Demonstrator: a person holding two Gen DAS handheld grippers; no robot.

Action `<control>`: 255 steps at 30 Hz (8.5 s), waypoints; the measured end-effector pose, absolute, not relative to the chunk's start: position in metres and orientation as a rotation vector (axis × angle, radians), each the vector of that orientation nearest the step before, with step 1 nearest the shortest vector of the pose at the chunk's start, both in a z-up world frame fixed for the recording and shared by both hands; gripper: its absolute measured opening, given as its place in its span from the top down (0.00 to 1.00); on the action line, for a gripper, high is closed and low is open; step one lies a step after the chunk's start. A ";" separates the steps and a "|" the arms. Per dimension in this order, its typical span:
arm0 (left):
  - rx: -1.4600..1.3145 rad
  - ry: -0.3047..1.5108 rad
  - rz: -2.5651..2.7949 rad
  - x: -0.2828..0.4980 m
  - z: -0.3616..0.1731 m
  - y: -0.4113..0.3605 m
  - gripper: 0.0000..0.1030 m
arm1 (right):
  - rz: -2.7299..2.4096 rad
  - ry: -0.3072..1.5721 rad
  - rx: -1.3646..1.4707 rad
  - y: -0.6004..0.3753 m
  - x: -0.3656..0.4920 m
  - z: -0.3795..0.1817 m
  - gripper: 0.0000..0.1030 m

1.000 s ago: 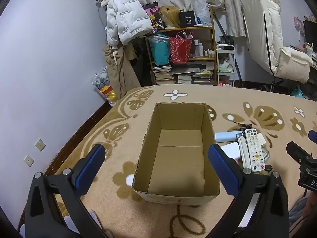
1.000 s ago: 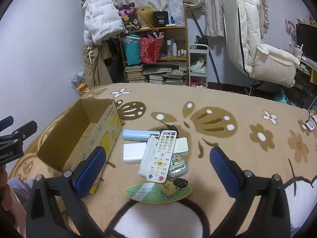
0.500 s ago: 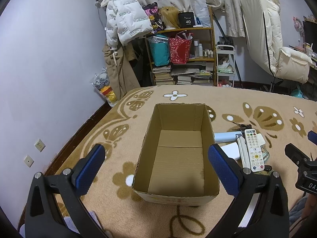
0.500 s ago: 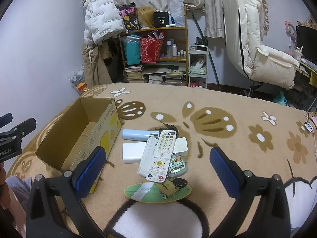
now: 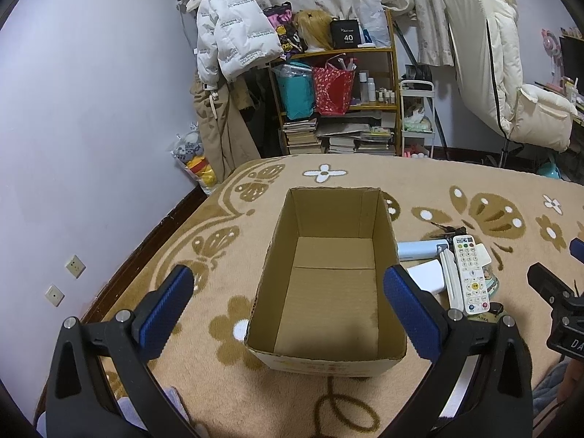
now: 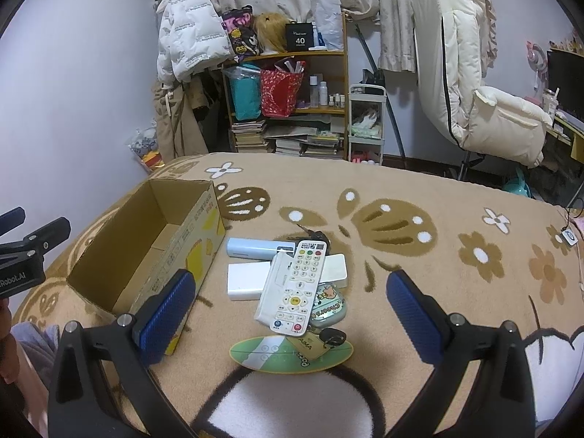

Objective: Organize rigid objects

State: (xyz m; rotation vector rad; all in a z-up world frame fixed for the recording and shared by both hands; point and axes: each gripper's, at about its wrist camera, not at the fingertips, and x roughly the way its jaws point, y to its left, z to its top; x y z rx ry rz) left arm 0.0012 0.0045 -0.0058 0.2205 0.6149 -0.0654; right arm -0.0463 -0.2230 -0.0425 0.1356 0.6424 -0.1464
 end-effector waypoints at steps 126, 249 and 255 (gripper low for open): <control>0.364 1.269 0.072 0.164 -0.131 0.049 0.30 | -0.139 1.013 0.292 -0.261 0.079 -0.167 0.20; 0.302 1.258 -0.033 0.158 -0.121 0.040 0.87 | -0.089 0.896 0.317 -0.260 0.067 -0.125 0.08; 0.303 1.258 -0.033 0.158 -0.121 0.040 0.87 | -0.144 0.922 0.353 -0.281 0.067 -0.139 0.08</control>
